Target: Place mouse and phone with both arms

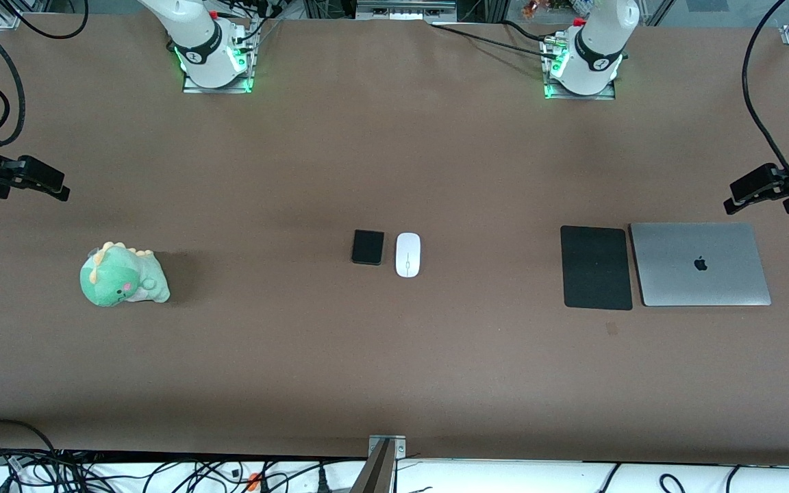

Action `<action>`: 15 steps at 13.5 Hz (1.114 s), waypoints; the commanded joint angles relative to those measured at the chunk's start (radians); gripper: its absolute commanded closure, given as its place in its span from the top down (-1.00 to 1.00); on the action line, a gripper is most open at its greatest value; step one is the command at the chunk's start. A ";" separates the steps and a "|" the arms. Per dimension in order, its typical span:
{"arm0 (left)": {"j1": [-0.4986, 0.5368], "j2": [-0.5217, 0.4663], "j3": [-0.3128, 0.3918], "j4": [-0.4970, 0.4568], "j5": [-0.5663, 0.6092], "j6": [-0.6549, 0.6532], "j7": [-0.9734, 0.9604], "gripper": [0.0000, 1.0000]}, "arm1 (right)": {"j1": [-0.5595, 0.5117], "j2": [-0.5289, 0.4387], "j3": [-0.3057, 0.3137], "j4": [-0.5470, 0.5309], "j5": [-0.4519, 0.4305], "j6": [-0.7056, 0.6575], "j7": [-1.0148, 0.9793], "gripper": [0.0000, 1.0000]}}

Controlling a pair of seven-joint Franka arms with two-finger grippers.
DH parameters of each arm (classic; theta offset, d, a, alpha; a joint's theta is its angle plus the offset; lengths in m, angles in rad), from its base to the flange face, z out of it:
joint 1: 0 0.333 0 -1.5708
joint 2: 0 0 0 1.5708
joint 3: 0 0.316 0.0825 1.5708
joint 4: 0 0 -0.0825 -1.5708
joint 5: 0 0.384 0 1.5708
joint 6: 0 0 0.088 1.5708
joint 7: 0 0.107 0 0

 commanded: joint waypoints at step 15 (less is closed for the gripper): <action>0.010 -0.047 -0.042 -0.045 0.080 -0.111 -0.015 1.00 | -0.013 -0.001 0.010 0.008 0.004 -0.015 -0.007 1.00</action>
